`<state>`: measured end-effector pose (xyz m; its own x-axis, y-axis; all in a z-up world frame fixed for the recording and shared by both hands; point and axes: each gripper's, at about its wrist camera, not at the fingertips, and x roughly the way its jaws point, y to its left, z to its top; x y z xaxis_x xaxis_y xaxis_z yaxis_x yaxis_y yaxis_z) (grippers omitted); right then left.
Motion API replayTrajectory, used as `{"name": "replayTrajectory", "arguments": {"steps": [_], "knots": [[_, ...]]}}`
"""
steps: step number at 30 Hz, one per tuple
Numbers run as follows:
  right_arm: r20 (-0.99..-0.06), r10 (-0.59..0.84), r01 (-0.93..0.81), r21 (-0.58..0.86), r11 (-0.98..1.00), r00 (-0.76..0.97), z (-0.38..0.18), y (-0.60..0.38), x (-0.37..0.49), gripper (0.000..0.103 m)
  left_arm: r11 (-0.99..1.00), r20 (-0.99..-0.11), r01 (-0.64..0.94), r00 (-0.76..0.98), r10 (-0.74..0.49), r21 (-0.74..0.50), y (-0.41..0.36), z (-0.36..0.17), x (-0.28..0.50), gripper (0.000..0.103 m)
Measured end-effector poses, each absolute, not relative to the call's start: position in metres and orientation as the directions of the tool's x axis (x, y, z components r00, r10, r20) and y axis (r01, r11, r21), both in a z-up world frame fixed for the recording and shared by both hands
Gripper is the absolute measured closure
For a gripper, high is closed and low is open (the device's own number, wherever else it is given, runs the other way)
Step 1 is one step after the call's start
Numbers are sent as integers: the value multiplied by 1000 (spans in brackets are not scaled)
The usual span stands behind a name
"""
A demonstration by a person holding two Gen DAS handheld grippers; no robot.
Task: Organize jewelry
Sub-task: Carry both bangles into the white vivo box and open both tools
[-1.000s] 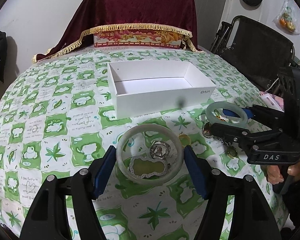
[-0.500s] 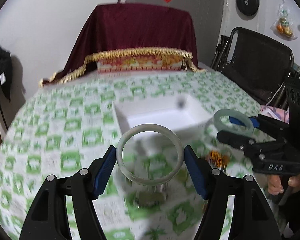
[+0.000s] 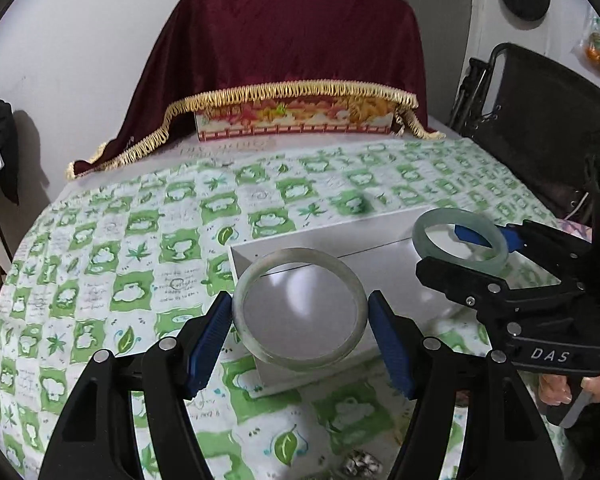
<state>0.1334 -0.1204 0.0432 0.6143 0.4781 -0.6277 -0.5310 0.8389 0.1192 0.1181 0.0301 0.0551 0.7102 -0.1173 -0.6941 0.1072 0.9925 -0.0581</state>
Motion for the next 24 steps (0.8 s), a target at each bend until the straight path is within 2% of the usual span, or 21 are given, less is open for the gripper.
{"name": "replayTrajectory", "arguments": {"steps": [12,17,20,24], "knots": [[-660,490,-547,140,825,570,31,-118,153,33,994,-709,106,701,-76,-2,26,46,132,33],[-625,513,-562,140,815,589,36,-120,145,18,997,-726,83,686,-56,2,31,39,131,25],[-601,501,-553,115,825,623,39,-123,139,18,997,-717,78,695,-56,-2,32,41,126,22],[-556,508,-518,154,841,658,44,-138,137,17,999,-691,35,722,-23,4,40,47,118,14]]}}
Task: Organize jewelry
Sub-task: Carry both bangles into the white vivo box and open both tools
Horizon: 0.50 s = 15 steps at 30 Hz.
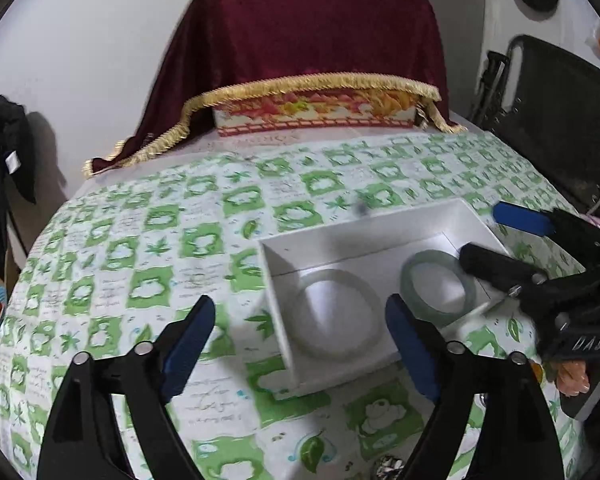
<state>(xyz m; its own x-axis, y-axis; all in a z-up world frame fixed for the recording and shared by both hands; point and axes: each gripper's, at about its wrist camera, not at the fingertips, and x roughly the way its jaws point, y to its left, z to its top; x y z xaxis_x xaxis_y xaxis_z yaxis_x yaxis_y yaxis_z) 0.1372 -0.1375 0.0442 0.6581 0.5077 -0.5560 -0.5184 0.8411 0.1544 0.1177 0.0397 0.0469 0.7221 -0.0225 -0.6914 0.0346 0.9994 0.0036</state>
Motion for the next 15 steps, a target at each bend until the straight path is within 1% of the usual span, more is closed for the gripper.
{"name": "replayTrajectory", "arguments": {"steps": [1,2,4,8,10,13,15], "knots": [[-544,507,-504,169,847,668,45,-142,138,15,1000,-686,20,727,-15,-1,43,48,116,14],[-529,499,-477,191,858,686,46,-150,140,11,1000,-684,9,730,-11,-6,46,49,115,13],[-516,494,-447,223,866,700,47,-158,143,8,1000,-682,-13,731,-4,-21,52,50,114,12],[-531,489,-397,285,872,692,43,-172,152,7,999,-682,-32,732,5,-27,57,51,113,10],[-536,489,-384,303,872,688,41,-175,155,7,999,-679,-36,734,20,-10,56,51,111,7],[-521,498,-361,347,865,693,38,-183,156,5,999,-671,-36,741,35,12,52,51,108,4],[-496,493,-336,376,864,715,37,-190,154,4,999,-663,-33,748,37,19,50,51,106,4]]}}
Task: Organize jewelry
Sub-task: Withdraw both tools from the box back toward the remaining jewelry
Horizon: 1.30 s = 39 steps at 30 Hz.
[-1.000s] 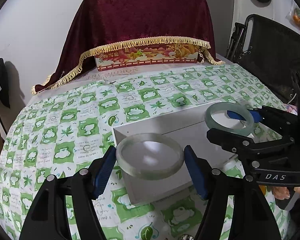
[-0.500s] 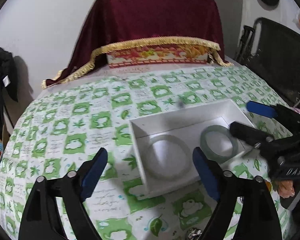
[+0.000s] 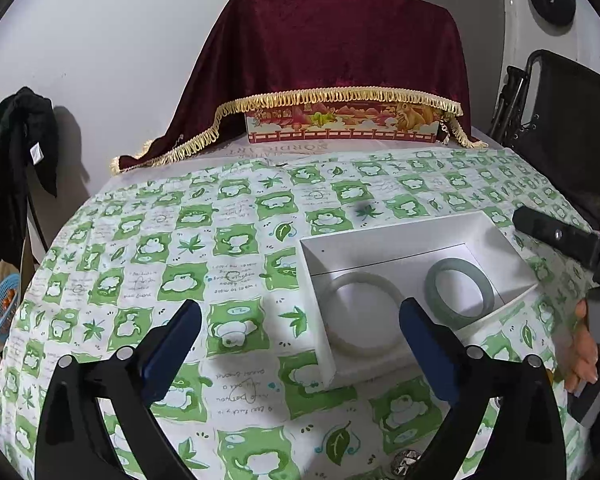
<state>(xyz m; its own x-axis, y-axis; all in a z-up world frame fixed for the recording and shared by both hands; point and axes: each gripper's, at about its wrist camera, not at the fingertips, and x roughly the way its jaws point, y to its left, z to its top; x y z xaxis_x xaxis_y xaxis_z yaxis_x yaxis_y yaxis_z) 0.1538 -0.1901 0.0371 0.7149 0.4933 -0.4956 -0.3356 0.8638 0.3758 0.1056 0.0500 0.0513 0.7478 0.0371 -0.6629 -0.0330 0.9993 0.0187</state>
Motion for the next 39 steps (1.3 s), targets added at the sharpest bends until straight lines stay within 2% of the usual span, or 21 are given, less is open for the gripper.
{"name": "replayTrajectory", "arguments": {"steps": [4,9,15,26,32,39], "knots": [[-487,494,-310,411,857,720,36,-201,156,4,1000,-654,-20,756,25,15,45,51,100,4],[-519,453,-326,321,889,725,39,-198,142,4,999,-647,-33,761,50,39,39,50,88,4],[-497,470,-400,247,883,730,44,-192,106,4,998,-660,-62,748,67,32,42,45,65,3],[-508,461,-400,231,887,728,42,-191,56,4,992,-664,-126,742,93,-2,55,44,30,3],[-522,435,-396,192,898,734,40,-189,40,4,995,-692,-94,720,51,-24,52,35,15,3],[-534,427,-430,126,894,730,38,-180,19,4,999,-724,-30,688,41,27,33,24,6,3]]}}
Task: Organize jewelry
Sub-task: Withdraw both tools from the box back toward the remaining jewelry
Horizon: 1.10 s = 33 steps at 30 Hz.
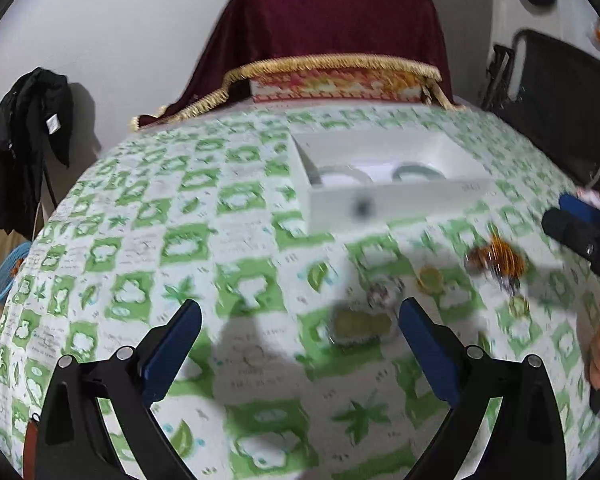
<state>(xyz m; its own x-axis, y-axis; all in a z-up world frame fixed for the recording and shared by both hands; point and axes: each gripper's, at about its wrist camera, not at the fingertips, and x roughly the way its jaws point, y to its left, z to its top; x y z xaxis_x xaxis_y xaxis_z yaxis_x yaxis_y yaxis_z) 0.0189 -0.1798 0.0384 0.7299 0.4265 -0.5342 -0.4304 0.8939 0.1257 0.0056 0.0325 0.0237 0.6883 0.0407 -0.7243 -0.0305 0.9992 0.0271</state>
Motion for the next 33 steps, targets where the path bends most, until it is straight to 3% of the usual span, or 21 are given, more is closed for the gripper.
{"name": "replayTrajectory", "arguments": {"steps": [9,18,26,33], "knots": [[-599,399,-476,32,879,694,28,-159,9,4,996,-779,23,624,53,87,19,8,10,3],[-779,320,-435,67,898,540,-5,-153,44,4,1000,-814,21,581,3,19,28,1,26,3],[-734,306,-144,277,950,606,-6,-229,67,4,1000,-813,25,582,0,18,25,2,24,3],[-667,373,-238,289,927,645,9,-225,54,4,1000,-812,6,583,10,17,28,3,24,3]]}}
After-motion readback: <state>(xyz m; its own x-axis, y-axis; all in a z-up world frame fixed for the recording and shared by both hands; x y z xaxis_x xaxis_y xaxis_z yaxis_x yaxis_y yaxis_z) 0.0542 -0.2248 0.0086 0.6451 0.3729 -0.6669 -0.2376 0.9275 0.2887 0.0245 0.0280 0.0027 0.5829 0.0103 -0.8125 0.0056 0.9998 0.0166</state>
